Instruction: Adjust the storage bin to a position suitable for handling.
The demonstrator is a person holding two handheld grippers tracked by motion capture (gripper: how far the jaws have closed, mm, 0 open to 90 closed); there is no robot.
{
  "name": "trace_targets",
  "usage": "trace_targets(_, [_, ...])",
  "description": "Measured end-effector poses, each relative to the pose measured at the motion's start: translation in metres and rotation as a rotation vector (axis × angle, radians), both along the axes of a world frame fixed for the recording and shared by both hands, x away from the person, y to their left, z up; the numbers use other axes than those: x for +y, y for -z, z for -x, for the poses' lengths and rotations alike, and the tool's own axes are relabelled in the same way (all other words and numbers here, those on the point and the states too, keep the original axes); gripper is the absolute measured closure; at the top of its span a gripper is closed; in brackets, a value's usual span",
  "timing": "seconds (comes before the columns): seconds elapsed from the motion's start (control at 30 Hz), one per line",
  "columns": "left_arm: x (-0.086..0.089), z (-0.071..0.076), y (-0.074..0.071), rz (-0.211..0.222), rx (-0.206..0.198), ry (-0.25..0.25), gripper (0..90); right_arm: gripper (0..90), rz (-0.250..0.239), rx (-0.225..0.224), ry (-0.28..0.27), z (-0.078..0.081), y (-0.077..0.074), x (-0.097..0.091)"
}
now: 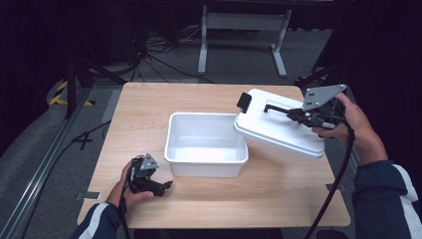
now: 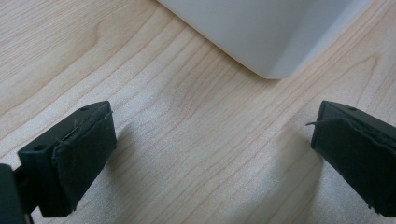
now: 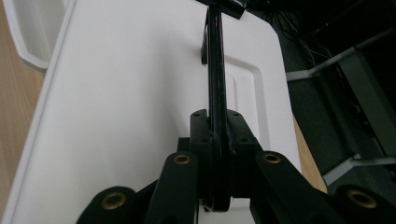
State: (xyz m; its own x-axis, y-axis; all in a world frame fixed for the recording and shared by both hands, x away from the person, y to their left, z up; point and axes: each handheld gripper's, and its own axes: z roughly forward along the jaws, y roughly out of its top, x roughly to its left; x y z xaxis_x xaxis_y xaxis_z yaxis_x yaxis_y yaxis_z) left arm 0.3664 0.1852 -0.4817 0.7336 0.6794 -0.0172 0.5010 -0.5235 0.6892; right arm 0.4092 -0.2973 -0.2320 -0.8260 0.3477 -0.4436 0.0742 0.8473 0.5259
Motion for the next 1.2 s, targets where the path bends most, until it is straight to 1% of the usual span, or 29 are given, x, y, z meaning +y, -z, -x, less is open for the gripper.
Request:
trace_targets(0.03, [0.0, 0.0, 0.0, 0.0, 0.0, 0.0, 0.5, 84.0, -0.001, -0.006, 0.009, 0.0, 0.0, -0.003])
trace_targets(0.17, [0.0, 0.0, 0.0, 0.0, 0.0, 0.0, 0.5, 84.0, -0.003, -0.001, 0.033, 0.001, 0.004, -0.015])
trace_targets(0.27, [0.0, 0.0, 0.0, 0.0, 0.0, 0.0, 0.5, 83.9, -0.008, 0.007, 0.04, 0.001, 0.007, -0.021])
trace_targets(0.53, [0.0, 0.0, 0.0, 0.0, 0.0, 0.0, 0.5, 84.0, -0.008, 0.021, 0.062, -0.001, 0.018, -0.032])
trace_targets(0.57, [0.0, 0.0, 0.0, 0.001, -0.001, 0.0, 0.5, 84.0, -0.012, 0.026, 0.066, -0.002, 0.02, -0.035])
trace_targets(0.63, [0.0, 0.0, 0.0, 0.0, 0.0, 0.0, 0.5, 84.0, -0.014, 0.024, 0.067, -0.002, 0.021, -0.036])
trace_targets(0.67, [0.0, 0.0, 0.0, 0.0, 0.0, 0.0, 0.5, 84.0, -0.019, 0.025, 0.081, -0.001, 0.022, -0.038])
trace_targets(0.7, [0.0, 0.0, 0.0, 0.0, 0.0, 0.0, 0.5, 84.0, -0.026, 0.028, 0.074, -0.002, 0.023, -0.04])
trace_targets(0.8, [0.0, 0.0, 0.0, 0.0, 0.0, 0.0, 0.5, 84.0, -0.028, 0.039, 0.091, -0.003, 0.029, -0.044])
trace_targets(0.9, [0.0, 0.0, 0.0, 0.0, 0.0, 0.0, 0.5, 84.0, -0.027, 0.046, 0.096, -0.006, 0.037, -0.047])
trace_targets(1.03, [0.0, 0.0, 0.0, 0.0, 0.0, 0.0, 0.5, 84.0, -0.034, 0.071, 0.109, -0.01, 0.048, -0.052])
trace_targets(1.07, [0.0, 0.0, 0.0, 0.0, 0.0, 0.0, 0.5, 84.0, -0.034, 0.071, 0.109, -0.01, 0.048, -0.052])
trace_targets(1.2, [0.0, 0.0, 0.0, 0.001, 0.0, 0.0, 0.5, 84.1, -0.039, 0.083, 0.124, -0.013, 0.057, -0.055])
